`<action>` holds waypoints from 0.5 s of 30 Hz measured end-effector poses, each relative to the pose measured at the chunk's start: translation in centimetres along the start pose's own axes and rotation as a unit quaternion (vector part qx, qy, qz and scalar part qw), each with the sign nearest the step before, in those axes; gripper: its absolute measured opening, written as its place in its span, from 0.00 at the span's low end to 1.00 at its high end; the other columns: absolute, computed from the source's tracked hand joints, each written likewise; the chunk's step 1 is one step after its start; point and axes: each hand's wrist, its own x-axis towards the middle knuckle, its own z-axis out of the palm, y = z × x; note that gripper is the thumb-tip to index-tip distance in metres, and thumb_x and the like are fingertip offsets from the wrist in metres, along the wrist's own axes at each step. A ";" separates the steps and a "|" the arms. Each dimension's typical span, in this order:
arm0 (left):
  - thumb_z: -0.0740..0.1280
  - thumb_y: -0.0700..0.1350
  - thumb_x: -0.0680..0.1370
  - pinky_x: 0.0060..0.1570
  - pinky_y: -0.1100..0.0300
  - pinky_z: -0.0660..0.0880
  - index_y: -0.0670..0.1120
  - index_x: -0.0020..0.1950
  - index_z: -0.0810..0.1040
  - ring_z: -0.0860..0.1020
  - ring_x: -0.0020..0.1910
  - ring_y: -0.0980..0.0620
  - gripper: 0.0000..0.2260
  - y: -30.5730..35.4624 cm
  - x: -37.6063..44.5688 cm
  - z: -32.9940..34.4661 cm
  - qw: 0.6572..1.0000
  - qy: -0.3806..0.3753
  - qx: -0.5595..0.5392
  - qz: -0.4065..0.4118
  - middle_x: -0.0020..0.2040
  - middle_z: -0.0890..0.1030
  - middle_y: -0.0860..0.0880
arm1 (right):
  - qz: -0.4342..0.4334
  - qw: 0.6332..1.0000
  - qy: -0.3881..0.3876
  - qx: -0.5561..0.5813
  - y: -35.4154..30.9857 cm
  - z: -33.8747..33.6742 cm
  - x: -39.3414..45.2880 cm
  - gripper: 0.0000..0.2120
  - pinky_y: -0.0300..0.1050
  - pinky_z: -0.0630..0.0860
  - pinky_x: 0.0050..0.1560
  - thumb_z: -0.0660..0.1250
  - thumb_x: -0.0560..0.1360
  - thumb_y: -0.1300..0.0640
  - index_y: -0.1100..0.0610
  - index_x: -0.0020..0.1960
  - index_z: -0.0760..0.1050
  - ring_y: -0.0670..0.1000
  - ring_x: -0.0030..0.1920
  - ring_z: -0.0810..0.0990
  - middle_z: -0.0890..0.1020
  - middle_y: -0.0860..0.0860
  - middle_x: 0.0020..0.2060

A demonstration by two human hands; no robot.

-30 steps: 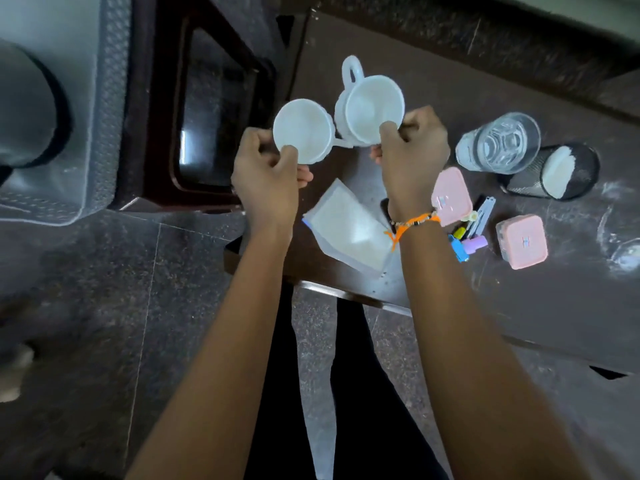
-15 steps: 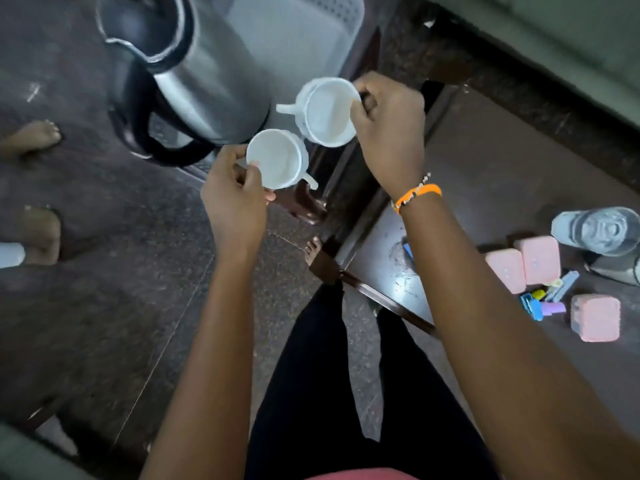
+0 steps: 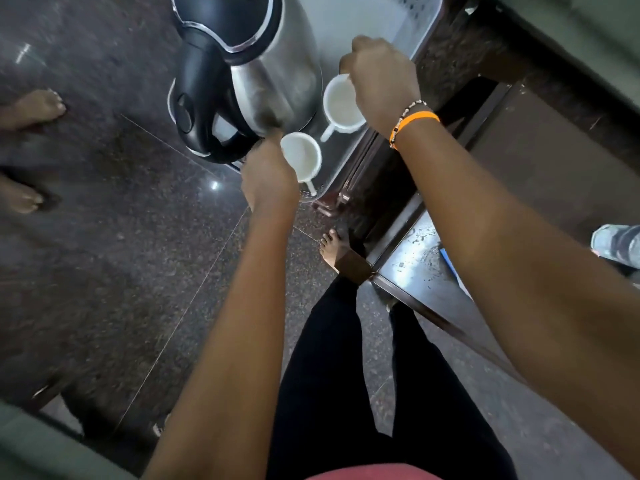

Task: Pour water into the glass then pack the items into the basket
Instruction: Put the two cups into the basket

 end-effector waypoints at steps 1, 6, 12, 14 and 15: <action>0.56 0.35 0.79 0.51 0.46 0.71 0.45 0.65 0.71 0.75 0.60 0.36 0.17 -0.1 0.2 0.2 1.000 0.001 0.016 0.019 0.62 0.76 0.41 | -0.008 1.000 -0.007 -0.005 0.0 0.3 0.2 0.17 0.56 0.74 0.51 0.54 0.75 0.71 0.62 0.60 0.74 0.63 0.59 0.72 0.72 0.60 0.58; 0.58 0.30 0.75 0.55 0.42 0.73 0.44 0.67 0.71 0.72 0.62 0.39 0.21 -0.4 0.6 1.3 0.996 0.006 0.014 0.086 0.66 0.72 0.42 | -0.009 0.997 -0.035 0.073 0.1 1.2 0.3 0.19 0.53 0.73 0.57 0.55 0.77 0.66 0.57 0.62 0.76 0.61 0.62 0.72 0.74 0.60 0.59; 0.60 0.30 0.76 0.69 0.53 0.64 0.43 0.74 0.63 0.65 0.72 0.46 0.27 0.1 -2.0 1.8 0.993 0.002 -0.080 0.090 0.74 0.67 0.45 | 0.074 0.973 0.013 0.219 1.3 0.9 -1.5 0.14 0.51 0.75 0.51 0.57 0.69 0.69 0.64 0.49 0.78 0.59 0.49 0.78 0.81 0.60 0.45; 0.59 0.30 0.76 0.70 0.56 0.61 0.41 0.73 0.64 0.64 0.73 0.47 0.26 0.8 -3.9 1.9 0.988 0.020 -0.118 0.097 0.74 0.67 0.44 | 0.090 0.958 0.041 0.268 1.8 0.9 -3.2 0.14 0.51 0.75 0.54 0.57 0.71 0.67 0.64 0.50 0.80 0.59 0.52 0.80 0.83 0.61 0.48; 0.59 0.30 0.76 0.70 0.57 0.62 0.41 0.72 0.66 0.65 0.72 0.46 0.24 1.0 -4.7 1.8 0.984 0.034 -0.137 0.104 0.72 0.68 0.43 | 0.099 0.947 0.053 0.302 1.9 0.9 -4.2 0.15 0.50 0.75 0.57 0.58 0.72 0.66 0.63 0.52 0.80 0.58 0.54 0.80 0.84 0.60 0.51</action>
